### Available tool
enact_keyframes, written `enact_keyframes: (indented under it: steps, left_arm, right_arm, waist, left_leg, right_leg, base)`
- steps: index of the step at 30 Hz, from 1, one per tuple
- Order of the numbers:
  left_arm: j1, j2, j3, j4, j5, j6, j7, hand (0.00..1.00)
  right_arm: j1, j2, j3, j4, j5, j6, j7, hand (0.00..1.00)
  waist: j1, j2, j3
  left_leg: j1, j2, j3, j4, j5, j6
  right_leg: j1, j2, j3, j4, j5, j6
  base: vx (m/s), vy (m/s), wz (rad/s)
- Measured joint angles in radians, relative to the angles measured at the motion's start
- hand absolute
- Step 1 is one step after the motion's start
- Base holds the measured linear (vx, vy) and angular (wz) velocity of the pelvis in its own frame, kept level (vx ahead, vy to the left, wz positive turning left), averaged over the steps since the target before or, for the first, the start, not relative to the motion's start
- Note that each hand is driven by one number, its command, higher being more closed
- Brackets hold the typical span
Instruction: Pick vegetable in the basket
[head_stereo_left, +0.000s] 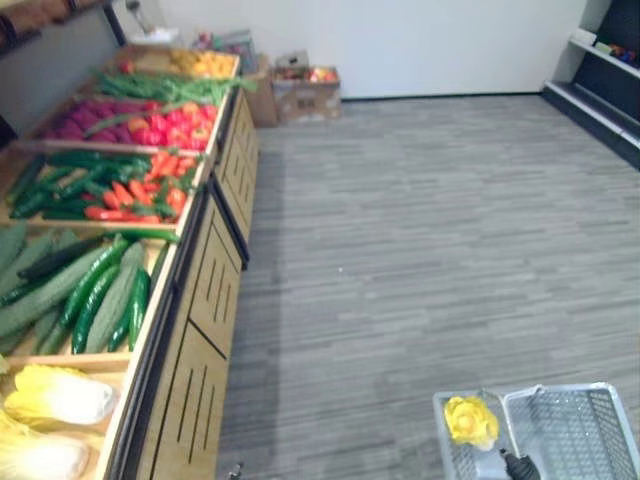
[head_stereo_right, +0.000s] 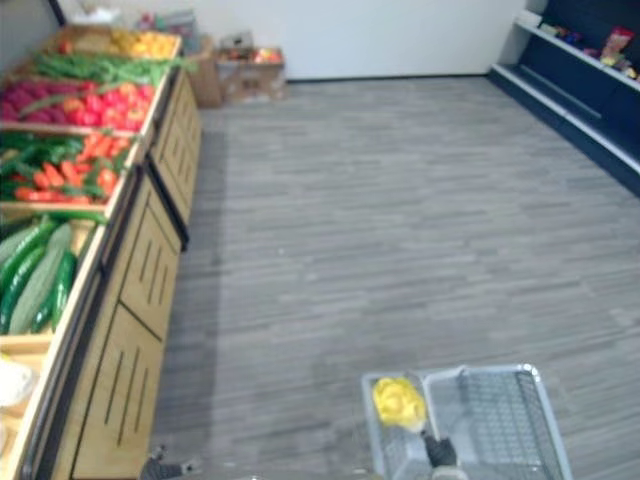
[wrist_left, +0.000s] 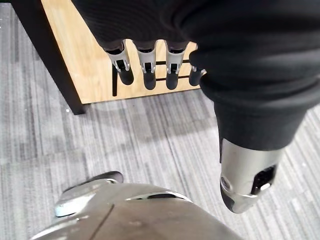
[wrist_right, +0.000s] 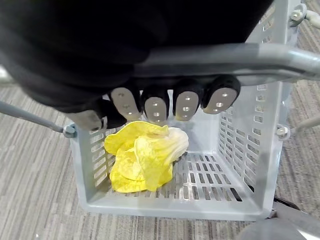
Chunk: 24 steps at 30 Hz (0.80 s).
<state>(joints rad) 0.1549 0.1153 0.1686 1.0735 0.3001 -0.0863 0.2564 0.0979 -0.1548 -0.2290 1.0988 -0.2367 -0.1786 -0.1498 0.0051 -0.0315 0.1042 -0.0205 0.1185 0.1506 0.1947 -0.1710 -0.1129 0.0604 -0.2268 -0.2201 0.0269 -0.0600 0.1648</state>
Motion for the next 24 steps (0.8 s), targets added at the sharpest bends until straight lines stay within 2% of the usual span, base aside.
enact_keyframes:
  steps: [2, 7, 10, 12, 13, 14, 15, 16, 17, 18, 19, 20, 21, 22, 23, 24]
  left_arm:
    - [-0.003, 0.002, -0.019, 0.000, 0.010, 0.000, -0.001, 0.00]
    - [-0.022, -0.009, -0.047, 0.000, 0.026, -0.001, 0.000, 0.00]
    - [-0.004, -0.011, -0.035, 0.000, 0.018, -0.001, 0.001, 0.00]
    - [-0.005, -0.001, -0.022, 0.000, 0.015, -0.001, 0.000, 0.00]
    - [-0.005, 0.004, -0.022, 0.001, 0.015, -0.002, 0.001, 0.00]
    - [-0.002, 0.002, -0.023, 0.003, 0.014, -0.001, 0.001, 0.00]
    - [0.005, 0.003, -0.023, 0.002, 0.012, -0.001, 0.001, 0.00]
    - [0.017, 0.011, -0.022, 0.001, 0.007, -0.001, 0.001, 0.00]
    - [0.023, 0.015, -0.020, 0.000, 0.006, -0.001, 0.001, 0.00]
    - [0.030, 0.017, -0.008, -0.007, 0.006, 0.001, 0.001, 0.00]
    - [0.030, 0.017, -0.002, -0.021, 0.005, 0.001, 0.001, 0.00]
    - [0.027, 0.023, -0.001, -0.021, 0.004, 0.002, 0.002, 0.00]
    - [0.025, 0.024, 0.009, -0.020, -0.003, 0.002, 0.001, 0.00]
    - [0.017, 0.013, 0.035, -0.020, -0.005, 0.002, 0.000, 0.00]
    - [0.010, 0.007, 0.049, -0.020, -0.009, 0.003, 0.001, 0.00]
    - [-0.006, -0.006, 0.076, -0.020, -0.014, 0.003, 0.001, 0.00]
  right_arm:
    - [0.006, -0.005, -0.001, -0.001, 0.000, 0.000, -0.002, 1.00]
    - [0.003, -0.014, -0.004, -0.001, 0.000, 0.001, -0.016, 1.00]
    - [-0.006, -0.025, -0.023, -0.001, 0.000, 0.004, -0.015, 1.00]
    - [-0.008, -0.023, -0.052, -0.002, 0.000, 0.005, -0.014, 1.00]
    - [-0.005, -0.021, -0.077, -0.002, 0.000, 0.005, -0.015, 1.00]
    - [-0.005, -0.023, -0.083, -0.001, 0.001, 0.008, -0.015, 1.00]
    - [-0.005, -0.025, -0.089, -0.003, 0.001, 0.012, -0.020, 1.00]
    - [0.002, -0.018, -0.088, -0.004, 0.001, 0.015, -0.020, 1.00]
    - [0.005, -0.010, -0.088, -0.008, 0.001, 0.016, -0.020, 1.00]
    - [0.022, 0.015, -0.087, -0.033, 0.001, 0.016, -0.021, 1.00]
    - [0.033, 0.041, -0.088, -0.035, 0.003, 0.016, -0.019, 1.00]
    - [0.038, 0.055, -0.088, -0.034, 0.004, 0.016, -0.016, 1.00]
    - [0.045, 0.078, -0.086, -0.034, 0.007, 0.015, -0.014, 1.00]
    - [0.053, 0.089, -0.086, -0.034, 0.010, 0.015, -0.015, 1.00]
    - [0.058, 0.091, -0.088, -0.034, 0.014, 0.015, -0.014, 1.00]
    - [0.062, 0.092, -0.097, -0.033, 0.024, 0.018, -0.014, 1.00]
  waist:
    - [-0.003, 0.006, 0.002]
    - [-0.003, 0.030, 0.014]
    - [0.003, 0.023, 0.015]
    - [0.001, 0.002, 0.024]
    - [0.000, -0.010, 0.030]
    - [0.000, -0.007, 0.030]
    - [0.000, -0.007, 0.032]
    - [0.002, -0.021, 0.038]
    - [0.004, -0.027, 0.040]
    - [0.002, -0.033, 0.045]
    - [0.001, -0.044, 0.054]
    - [0.004, -0.051, 0.057]
    - [0.007, -0.053, 0.058]
    - [0.001, -0.052, 0.058]
    - [-0.001, -0.052, 0.058]
    - [-0.002, -0.046, 0.062]
  left_leg:
    - [0.006, -0.026, -0.025, -0.058, 0.038, 0.006]
    - [0.007, -0.032, -0.077, -0.178, 0.118, 0.002]
    - [0.024, -0.032, -0.071, -0.194, 0.117, 0.002]
    - [0.025, -0.056, -0.073, -0.181, 0.088, 0.025]
    - [0.025, -0.073, -0.076, -0.168, 0.061, 0.039]
    - [0.028, -0.068, -0.078, -0.165, 0.057, 0.043]
    - [0.043, -0.069, -0.078, -0.157, 0.045, 0.052]
    - [0.072, -0.073, -0.083, -0.155, 0.037, 0.055]
    - [0.087, -0.072, -0.088, -0.154, 0.035, 0.059]
    - [0.118, -0.070, -0.115, -0.153, 0.024, 0.076]
    - [0.137, -0.058, -0.135, -0.143, 0.003, 0.100]
    - [0.140, -0.049, -0.141, -0.132, -0.009, 0.104]
    - [0.143, -0.031, -0.153, -0.118, -0.029, 0.104]
    - [0.148, -0.023, -0.166, -0.119, -0.042, 0.105]
    - [0.150, -0.023, -0.171, -0.119, -0.043, 0.107]
    - [0.159, -0.028, -0.189, -0.123, -0.051, 0.102]
  right_leg:
    - [-0.004, -0.016, -0.021, 0.000, 0.000, 0.001]
    - [-0.021, -0.014, -0.084, 0.000, 0.004, 0.020]
    - [-0.019, -0.019, -0.086, 0.014, -0.002, 0.031]
    - [-0.025, -0.058, -0.090, 0.066, -0.034, 0.056]
    - [-0.046, -0.088, -0.092, 0.155, -0.055, 0.079]
    - [-0.075, -0.100, -0.086, 0.225, -0.057, 0.081]
    - [-0.149, -0.127, -0.054, 0.404, -0.037, 0.063]
    - [-0.211, -0.144, -0.021, 0.558, 0.018, 0.004]
    - [-0.234, -0.150, -0.006, 0.620, 0.057, -0.034]
    - [-0.282, -0.156, 0.039, 0.741, 0.172, -0.061]
    - [-0.345, -0.133, 0.097, 0.838, 0.159, -0.033]
    - [-0.364, -0.112, 0.104, 0.858, 0.108, -0.028]
    - [-0.403, -0.062, 0.099, 0.855, 0.008, -0.031]
    - [-0.426, -0.023, 0.072, 0.778, -0.030, -0.043]
    - [-0.434, -0.012, 0.058, 0.723, -0.032, -0.043]
    - [-0.442, 0.010, 0.048, 0.580, -0.028, -0.037]
  base:
    - [-0.01, 0.019, 0.35]
    - [0.00, -0.058, 0.36]
    - [0.05, -0.016, 0.01]
    - [0.06, 0.069, 0.12]
    - [0.02, 0.081, 0.19]
    - [0.03, 0.100, 0.18]
    - [0.07, 0.133, 0.12]
    - [0.10, 0.149, 0.13]
    - [0.15, 0.150, 0.22]
    - [0.18, 0.080, 0.36]
    - [0.19, 0.053, 0.39]
    - [0.21, 0.021, 0.33]
    - [0.29, 0.042, 0.30]
    - [0.31, 0.031, 0.33]
    - [0.34, -0.019, 0.45]
    - [0.35, -0.101, 0.50]
